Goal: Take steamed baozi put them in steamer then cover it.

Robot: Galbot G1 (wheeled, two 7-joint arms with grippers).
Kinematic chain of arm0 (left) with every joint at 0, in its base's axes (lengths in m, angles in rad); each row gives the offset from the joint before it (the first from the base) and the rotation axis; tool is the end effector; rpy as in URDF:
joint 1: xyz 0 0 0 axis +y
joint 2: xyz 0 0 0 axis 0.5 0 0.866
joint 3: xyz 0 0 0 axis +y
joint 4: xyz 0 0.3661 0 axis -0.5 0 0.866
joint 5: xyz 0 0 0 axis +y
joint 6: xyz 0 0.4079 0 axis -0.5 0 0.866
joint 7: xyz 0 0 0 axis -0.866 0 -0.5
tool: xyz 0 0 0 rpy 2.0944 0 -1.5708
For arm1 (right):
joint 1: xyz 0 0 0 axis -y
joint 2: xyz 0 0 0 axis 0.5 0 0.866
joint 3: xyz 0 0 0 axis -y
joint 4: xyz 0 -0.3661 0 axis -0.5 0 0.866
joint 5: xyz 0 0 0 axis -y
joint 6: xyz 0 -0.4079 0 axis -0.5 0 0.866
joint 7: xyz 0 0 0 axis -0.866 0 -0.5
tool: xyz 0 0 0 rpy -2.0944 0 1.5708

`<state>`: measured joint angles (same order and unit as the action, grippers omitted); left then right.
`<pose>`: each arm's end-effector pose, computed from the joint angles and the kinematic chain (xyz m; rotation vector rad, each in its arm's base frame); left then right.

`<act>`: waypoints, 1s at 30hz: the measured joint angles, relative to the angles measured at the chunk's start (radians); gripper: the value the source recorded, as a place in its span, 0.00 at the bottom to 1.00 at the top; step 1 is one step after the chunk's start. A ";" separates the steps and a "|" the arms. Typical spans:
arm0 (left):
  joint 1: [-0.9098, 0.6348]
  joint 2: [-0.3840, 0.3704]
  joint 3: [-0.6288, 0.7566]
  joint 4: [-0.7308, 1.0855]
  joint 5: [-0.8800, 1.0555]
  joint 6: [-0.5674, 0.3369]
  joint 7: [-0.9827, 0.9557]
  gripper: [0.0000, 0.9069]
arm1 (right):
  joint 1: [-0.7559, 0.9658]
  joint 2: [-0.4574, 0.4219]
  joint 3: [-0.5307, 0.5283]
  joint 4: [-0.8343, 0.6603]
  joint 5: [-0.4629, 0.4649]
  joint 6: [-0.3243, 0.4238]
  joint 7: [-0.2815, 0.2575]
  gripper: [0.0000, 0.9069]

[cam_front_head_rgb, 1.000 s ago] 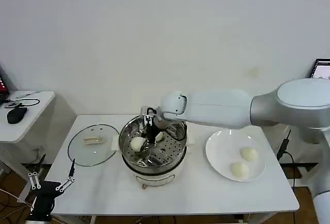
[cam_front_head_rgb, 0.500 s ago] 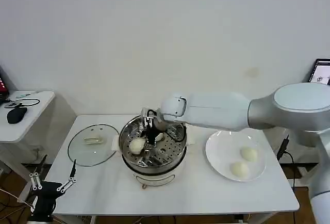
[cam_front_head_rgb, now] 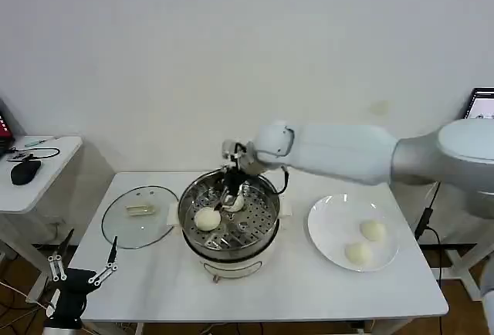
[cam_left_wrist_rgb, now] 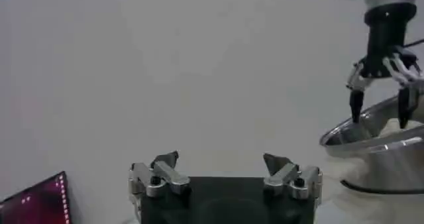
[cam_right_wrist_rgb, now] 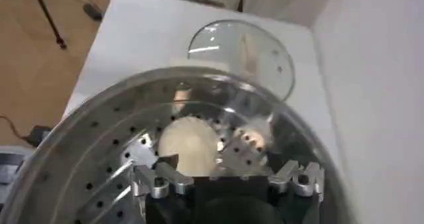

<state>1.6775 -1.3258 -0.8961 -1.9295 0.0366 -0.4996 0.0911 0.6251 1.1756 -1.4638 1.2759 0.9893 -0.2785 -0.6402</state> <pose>0.1798 0.1889 -0.3571 -0.0105 2.8182 0.6873 0.5977 0.1428 -0.0979 1.6333 -1.7732 1.1191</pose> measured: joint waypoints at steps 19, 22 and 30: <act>-0.041 -0.023 0.069 -0.022 0.053 0.041 -0.005 1.00 | -0.030 -0.396 0.071 0.017 -0.332 0.184 -0.260 1.00; -0.049 -0.024 0.079 -0.022 0.059 0.048 -0.006 1.00 | -0.062 -0.446 0.092 0.005 -0.421 0.215 -0.323 1.00; -0.053 -0.024 0.092 -0.022 0.070 0.057 -0.008 1.00 | -0.171 -0.522 0.157 -0.030 -0.634 0.275 -0.428 1.00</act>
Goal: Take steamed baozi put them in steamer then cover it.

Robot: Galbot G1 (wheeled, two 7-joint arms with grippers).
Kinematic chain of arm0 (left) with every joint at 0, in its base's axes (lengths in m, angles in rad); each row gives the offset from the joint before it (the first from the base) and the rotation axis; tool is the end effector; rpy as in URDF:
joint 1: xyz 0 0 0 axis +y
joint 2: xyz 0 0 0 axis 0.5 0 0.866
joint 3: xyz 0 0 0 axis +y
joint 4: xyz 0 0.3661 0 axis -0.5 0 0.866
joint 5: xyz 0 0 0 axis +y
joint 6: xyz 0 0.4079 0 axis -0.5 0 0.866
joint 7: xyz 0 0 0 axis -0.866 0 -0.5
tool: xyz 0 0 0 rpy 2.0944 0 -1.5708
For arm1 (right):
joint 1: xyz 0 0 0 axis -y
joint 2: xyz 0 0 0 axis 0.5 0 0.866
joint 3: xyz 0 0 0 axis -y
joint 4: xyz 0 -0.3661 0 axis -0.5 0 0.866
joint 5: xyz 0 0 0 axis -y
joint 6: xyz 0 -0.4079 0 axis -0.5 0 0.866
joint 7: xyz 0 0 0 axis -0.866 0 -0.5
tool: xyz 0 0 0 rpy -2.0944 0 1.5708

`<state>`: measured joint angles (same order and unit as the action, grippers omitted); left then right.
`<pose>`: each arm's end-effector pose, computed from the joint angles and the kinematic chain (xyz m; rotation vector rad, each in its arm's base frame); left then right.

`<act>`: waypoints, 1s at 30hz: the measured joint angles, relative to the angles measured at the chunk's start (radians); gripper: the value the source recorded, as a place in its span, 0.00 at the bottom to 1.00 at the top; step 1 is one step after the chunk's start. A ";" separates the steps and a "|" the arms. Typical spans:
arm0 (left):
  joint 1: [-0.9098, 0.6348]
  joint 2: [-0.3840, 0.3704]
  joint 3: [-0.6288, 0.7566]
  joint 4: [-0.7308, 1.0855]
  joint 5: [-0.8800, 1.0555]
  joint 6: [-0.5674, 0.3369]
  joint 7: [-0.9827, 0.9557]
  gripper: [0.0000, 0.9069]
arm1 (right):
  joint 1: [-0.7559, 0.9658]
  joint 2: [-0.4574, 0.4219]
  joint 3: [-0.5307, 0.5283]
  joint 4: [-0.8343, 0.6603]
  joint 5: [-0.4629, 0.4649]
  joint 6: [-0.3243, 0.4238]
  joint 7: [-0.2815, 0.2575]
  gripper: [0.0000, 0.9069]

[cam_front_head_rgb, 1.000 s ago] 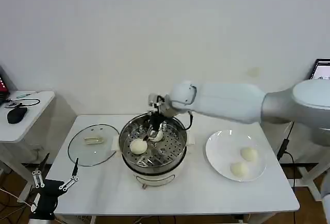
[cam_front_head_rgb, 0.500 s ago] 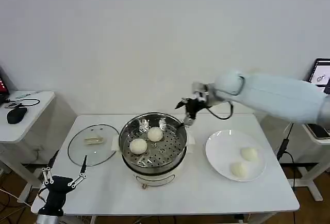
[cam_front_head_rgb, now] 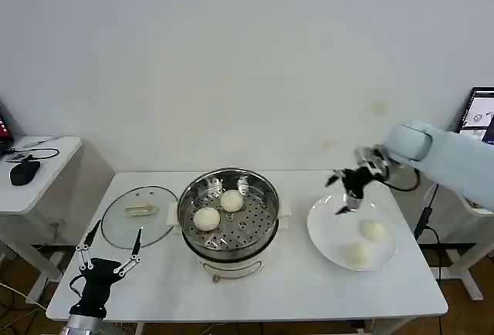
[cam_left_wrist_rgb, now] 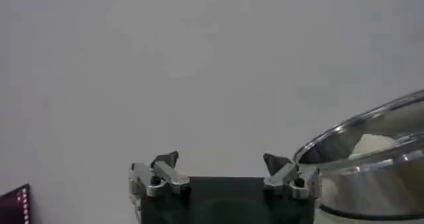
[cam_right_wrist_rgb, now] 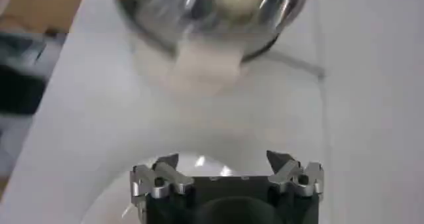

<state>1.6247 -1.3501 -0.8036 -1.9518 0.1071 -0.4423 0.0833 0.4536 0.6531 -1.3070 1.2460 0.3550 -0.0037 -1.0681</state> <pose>0.2032 0.1491 -0.3548 0.0592 2.8216 0.6661 0.5899 -0.1671 -0.1409 1.5124 -1.4363 1.3141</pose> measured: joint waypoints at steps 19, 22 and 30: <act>0.001 -0.018 0.024 -0.005 0.031 0.008 -0.006 1.00 | -0.165 0.019 0.069 -0.070 -0.211 0.040 -0.096 1.00; -0.001 -0.022 0.029 -0.010 0.037 0.011 -0.008 1.00 | -0.181 0.025 0.078 -0.077 -0.218 0.040 -0.101 1.00; 0.002 -0.030 0.046 -0.014 0.056 0.015 -0.009 1.00 | -0.222 0.032 0.104 -0.093 -0.238 0.044 -0.106 1.00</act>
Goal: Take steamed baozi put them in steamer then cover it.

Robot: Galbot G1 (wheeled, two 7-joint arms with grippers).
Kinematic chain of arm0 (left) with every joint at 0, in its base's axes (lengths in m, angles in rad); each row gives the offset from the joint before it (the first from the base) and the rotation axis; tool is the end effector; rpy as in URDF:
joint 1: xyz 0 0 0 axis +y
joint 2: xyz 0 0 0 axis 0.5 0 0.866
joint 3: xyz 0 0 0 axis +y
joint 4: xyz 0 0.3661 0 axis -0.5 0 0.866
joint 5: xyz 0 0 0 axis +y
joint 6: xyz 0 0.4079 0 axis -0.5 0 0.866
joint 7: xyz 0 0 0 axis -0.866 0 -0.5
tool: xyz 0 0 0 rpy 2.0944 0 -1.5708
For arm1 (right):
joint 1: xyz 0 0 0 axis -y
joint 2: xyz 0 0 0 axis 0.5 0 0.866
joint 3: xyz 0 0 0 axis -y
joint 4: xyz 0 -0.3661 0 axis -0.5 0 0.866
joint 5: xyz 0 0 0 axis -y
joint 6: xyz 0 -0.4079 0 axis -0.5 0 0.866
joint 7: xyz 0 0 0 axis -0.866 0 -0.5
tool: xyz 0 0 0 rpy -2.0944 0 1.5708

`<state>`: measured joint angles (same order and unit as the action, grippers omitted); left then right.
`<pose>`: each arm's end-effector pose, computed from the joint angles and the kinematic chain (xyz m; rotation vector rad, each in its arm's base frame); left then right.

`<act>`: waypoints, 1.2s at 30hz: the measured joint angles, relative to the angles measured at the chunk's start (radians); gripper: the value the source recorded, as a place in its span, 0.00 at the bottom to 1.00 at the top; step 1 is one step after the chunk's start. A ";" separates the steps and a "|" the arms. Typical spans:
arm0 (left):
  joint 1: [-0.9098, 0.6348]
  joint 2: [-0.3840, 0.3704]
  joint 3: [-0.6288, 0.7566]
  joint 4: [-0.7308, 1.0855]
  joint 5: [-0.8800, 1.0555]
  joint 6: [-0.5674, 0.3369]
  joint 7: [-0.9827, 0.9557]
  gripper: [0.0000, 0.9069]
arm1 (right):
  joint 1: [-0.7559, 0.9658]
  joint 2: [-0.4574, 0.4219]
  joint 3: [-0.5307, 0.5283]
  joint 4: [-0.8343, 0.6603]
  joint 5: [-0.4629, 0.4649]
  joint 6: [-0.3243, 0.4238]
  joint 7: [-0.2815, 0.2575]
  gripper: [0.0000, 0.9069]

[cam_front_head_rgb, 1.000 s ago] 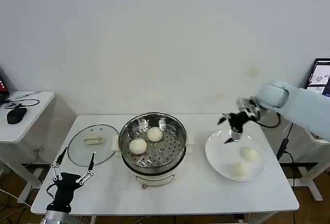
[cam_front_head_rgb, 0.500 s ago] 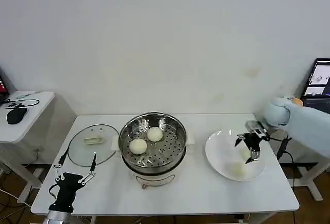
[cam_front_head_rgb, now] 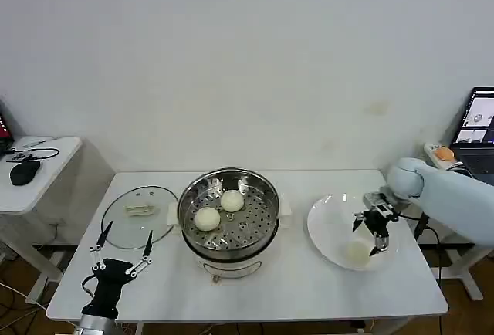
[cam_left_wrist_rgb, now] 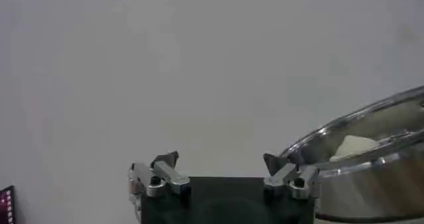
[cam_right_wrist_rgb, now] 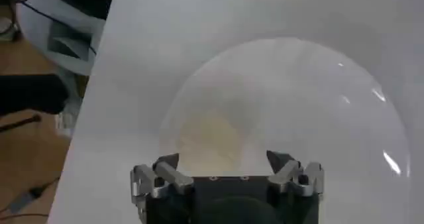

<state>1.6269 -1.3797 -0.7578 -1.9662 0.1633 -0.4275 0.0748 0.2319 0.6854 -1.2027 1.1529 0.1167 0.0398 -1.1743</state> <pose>0.2030 0.1255 -0.3583 0.0936 2.8314 0.6698 0.5788 -0.1785 -0.2341 1.5289 -1.1369 1.3038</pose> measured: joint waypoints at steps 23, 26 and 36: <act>0.004 -0.009 0.021 -0.006 0.022 0.002 -0.001 1.00 | -0.056 0.012 0.047 -0.025 -0.011 0.006 -0.004 1.00; 0.004 -0.011 0.021 -0.006 0.024 0.003 -0.001 1.00 | -0.063 0.019 0.049 -0.033 -0.014 0.006 -0.005 1.00; 0.002 -0.015 0.017 -0.006 0.024 0.005 -0.003 1.00 | -0.075 0.042 0.051 -0.052 -0.025 0.009 -0.009 1.00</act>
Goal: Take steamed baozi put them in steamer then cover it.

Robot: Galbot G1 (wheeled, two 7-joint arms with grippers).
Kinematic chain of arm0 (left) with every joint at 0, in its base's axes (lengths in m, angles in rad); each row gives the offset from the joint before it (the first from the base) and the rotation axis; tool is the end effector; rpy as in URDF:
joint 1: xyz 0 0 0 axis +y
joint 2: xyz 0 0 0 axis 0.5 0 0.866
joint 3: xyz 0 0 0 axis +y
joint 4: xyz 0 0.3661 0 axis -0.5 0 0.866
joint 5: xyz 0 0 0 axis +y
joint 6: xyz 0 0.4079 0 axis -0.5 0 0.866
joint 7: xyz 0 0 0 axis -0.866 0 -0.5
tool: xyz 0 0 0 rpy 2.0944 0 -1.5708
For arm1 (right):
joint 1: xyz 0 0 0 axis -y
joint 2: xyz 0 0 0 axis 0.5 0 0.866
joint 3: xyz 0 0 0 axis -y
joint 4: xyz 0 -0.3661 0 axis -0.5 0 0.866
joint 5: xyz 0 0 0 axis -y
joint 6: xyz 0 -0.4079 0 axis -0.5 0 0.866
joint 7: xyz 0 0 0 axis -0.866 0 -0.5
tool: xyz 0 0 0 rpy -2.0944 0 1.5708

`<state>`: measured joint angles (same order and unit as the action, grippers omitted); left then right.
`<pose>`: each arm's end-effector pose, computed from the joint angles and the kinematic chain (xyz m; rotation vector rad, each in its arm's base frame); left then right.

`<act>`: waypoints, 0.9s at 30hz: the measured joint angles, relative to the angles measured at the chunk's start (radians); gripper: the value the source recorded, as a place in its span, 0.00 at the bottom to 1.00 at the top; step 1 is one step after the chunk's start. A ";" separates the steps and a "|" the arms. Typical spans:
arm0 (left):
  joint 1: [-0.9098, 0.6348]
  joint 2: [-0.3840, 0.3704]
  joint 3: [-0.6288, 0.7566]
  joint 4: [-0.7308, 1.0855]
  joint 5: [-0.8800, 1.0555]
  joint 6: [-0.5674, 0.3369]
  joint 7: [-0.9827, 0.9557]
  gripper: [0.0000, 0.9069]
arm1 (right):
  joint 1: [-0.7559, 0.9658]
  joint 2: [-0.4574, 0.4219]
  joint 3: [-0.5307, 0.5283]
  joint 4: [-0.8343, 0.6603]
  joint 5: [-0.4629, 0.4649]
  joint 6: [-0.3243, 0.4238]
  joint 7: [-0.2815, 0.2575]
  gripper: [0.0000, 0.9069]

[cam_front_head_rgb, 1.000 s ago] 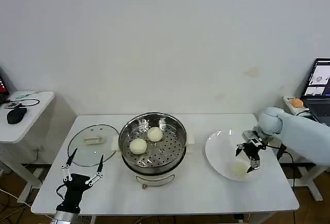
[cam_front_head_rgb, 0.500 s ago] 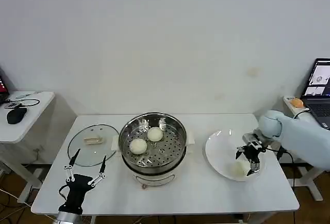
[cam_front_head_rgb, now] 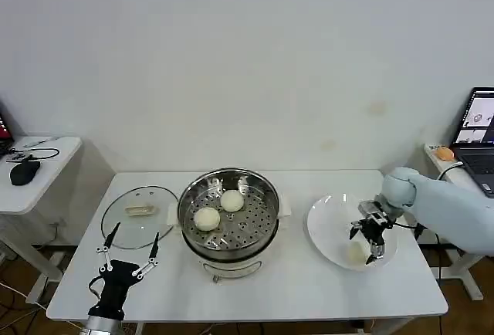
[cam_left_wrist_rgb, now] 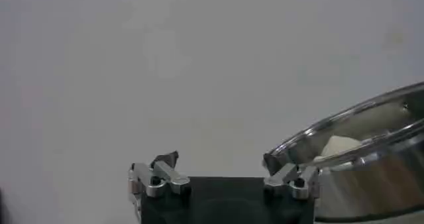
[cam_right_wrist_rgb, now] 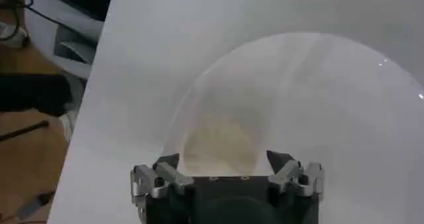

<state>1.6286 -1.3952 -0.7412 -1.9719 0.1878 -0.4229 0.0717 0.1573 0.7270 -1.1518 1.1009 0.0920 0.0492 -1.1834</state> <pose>0.2023 0.1160 -0.3597 0.1035 2.8346 0.6717 0.5805 -0.1711 -0.2634 1.5490 -1.1172 1.2731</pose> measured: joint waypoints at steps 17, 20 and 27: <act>-0.003 0.005 -0.013 0.005 -0.009 0.000 0.000 1.00 | -0.012 0.027 0.005 -0.034 -0.033 0.012 -0.001 0.76; -0.002 0.004 -0.015 0.008 -0.009 -0.001 -0.001 1.00 | -0.010 0.024 0.007 -0.034 -0.034 0.016 0.002 0.76; -0.001 0.008 -0.019 0.012 -0.010 -0.004 -0.001 1.00 | 0.013 0.013 0.009 -0.015 -0.023 0.033 0.015 0.74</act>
<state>1.6272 -1.3873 -0.7606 -1.9601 0.1775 -0.4266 0.0705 0.1701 0.7402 -1.1423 1.0861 0.0688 0.0821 -1.1683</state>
